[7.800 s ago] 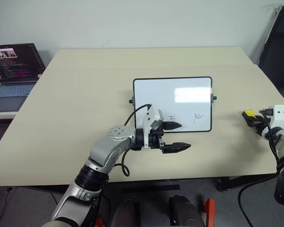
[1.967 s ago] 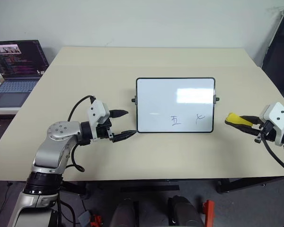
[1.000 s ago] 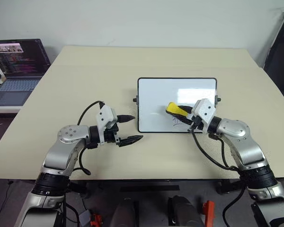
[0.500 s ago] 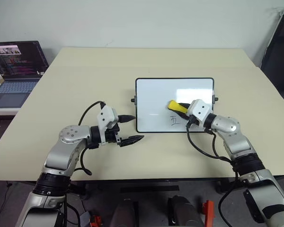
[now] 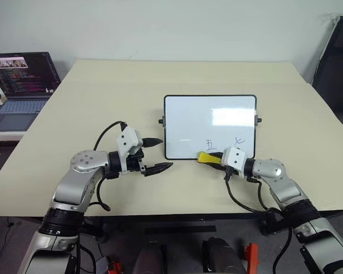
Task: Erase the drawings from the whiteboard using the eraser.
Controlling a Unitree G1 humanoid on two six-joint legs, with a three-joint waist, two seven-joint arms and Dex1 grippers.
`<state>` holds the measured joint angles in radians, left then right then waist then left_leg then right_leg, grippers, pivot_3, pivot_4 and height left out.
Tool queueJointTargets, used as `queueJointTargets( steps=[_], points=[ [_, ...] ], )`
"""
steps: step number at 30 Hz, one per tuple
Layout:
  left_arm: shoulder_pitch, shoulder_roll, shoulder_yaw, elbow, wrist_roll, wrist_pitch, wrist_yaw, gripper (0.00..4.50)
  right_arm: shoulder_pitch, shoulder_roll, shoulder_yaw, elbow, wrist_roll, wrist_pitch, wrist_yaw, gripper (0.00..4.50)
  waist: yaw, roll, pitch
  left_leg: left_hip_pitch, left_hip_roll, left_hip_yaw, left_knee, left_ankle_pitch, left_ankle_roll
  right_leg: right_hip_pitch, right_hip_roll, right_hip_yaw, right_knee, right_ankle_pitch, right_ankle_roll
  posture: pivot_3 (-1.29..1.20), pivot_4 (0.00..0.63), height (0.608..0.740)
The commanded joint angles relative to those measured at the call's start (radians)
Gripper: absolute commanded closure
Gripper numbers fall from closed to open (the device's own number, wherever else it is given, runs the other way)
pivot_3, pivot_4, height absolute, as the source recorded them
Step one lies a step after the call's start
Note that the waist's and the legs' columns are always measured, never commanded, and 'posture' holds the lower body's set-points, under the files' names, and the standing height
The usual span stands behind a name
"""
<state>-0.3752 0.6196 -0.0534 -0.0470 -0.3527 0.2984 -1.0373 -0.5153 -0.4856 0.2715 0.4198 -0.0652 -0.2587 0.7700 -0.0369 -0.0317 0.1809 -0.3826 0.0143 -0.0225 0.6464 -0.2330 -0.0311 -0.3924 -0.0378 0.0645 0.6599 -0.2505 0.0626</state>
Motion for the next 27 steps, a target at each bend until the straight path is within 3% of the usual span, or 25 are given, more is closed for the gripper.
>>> queueJointTargets(
  steps=[1, 9, 19, 27],
  points=[
    [-0.028, 0.002, 0.008, -0.021, -0.002, -0.012, -0.003, 0.0, -0.074, -0.018, -0.072, 0.101, -0.061, -0.002, -0.146, 3.62, -0.002, 0.0, 0.0, 0.002, 0.0, 0.0, 0.0, 0.0, 0.0, 0.003, 0.0, 0.0, 0.0, 0.0, 0.0, 0.0, 0.15, 0.74],
    [-0.036, -0.001, 0.007, -0.013, 0.0, -0.017, -0.006, 0.0, -0.109, -0.011, -0.061, 0.187, -0.109, -0.043, -0.215, 3.62, -0.01, 0.0, 0.0, 0.004, 0.0, 0.0, 0.0, 0.001, 0.001, 0.004, 0.0, 0.0, -0.001, 0.0, -0.001, 0.0, 0.15, 0.74],
    [-0.037, 0.002, 0.007, -0.013, 0.0, -0.015, -0.01, 0.0, 0.07, -0.04, 0.009, 0.022, -0.022, 0.074, 0.093, 3.63, -0.014, -0.003, -0.002, 0.004, 0.0, -0.001, -0.001, 0.001, 0.001, 0.005, 0.0, 0.0, -0.002, 0.0, -0.001, 0.0, 0.15, 0.74],
    [-0.051, -0.005, 0.003, -0.001, 0.001, -0.019, -0.018, 0.0, -0.015, -0.027, -0.061, 0.08, -0.064, 0.015, -0.073, 3.64, -0.02, -0.003, -0.002, 0.004, 0.0, 0.0, -0.001, 0.001, 0.001, 0.005, 0.0, 0.0, -0.002, 0.0, -0.001, 0.0, 0.15, 0.74]
  ],
)
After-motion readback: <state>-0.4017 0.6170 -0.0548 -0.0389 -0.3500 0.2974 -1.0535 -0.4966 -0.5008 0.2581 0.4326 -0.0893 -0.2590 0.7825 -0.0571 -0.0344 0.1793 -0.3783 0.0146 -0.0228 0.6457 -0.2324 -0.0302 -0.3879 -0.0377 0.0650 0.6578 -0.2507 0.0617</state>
